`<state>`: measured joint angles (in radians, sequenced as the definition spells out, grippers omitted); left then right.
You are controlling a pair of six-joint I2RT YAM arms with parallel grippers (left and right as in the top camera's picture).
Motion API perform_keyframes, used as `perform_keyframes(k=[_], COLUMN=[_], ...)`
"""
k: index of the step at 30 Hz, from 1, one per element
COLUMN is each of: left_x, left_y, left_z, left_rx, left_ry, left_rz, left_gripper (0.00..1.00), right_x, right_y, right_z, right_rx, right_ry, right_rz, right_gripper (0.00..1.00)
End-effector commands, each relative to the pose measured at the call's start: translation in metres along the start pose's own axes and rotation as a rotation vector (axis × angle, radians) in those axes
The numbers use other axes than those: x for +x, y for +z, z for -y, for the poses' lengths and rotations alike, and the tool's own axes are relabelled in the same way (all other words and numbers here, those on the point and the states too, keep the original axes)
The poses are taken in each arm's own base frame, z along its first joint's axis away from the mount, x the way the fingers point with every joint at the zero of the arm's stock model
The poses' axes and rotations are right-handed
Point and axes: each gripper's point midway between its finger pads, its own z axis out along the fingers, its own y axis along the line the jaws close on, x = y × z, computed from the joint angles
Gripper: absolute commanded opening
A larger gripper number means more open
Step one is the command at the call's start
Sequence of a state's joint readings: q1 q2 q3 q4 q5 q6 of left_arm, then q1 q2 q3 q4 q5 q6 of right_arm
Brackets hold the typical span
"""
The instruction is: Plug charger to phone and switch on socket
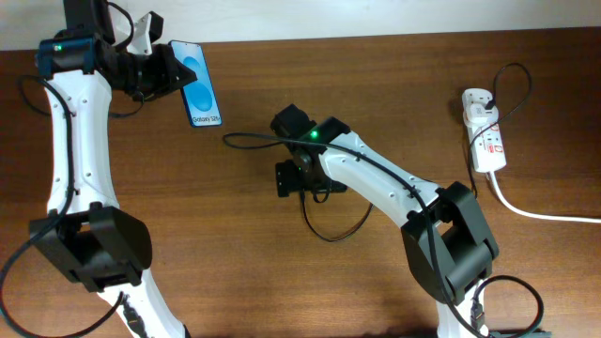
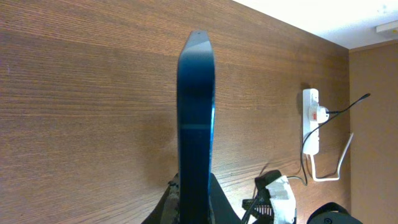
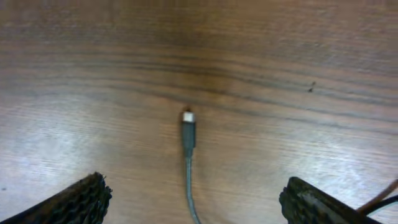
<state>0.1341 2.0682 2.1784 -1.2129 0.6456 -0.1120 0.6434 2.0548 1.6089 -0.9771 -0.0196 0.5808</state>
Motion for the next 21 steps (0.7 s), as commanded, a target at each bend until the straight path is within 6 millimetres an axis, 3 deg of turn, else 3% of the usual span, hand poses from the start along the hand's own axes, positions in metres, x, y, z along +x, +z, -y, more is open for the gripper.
perform_keyframes(k=[1, 4, 9, 15, 21], left_x=[-0.006, -0.006, -0.006, -0.005, -0.005], left_y=[-0.011, -0.011, -0.011, -0.011, -0.011], left_z=[0.007, 0.007, 0.007, 0.007, 0.007], left_rx=[0.012, 0.012, 0.012, 0.012, 0.012], left_ry=[0.029, 0.029, 0.029, 0.028, 0.028], left_rz=[0.03, 0.03, 0.03, 0.03, 0.03], left_gripper=[0.0, 0.0, 0.0, 0.0, 0.0], right_x=[0.008, 0.013, 0.026, 0.012, 0.014], right_y=[0.016, 0.022, 0.038, 0.031, 0.052], right_z=[0.014, 0.016, -0.001, -0.002, -0.001], right_rx=[0.072, 0.075, 0.021, 0.039, 0.079], right_ry=[0.0, 0.022, -0.025, -0.038, -0.037], right_rz=[-0.013, -0.023, -0.091, -0.06, -0.067], right_gripper=[0.72, 0.69, 0.66, 0.62, 0.53])
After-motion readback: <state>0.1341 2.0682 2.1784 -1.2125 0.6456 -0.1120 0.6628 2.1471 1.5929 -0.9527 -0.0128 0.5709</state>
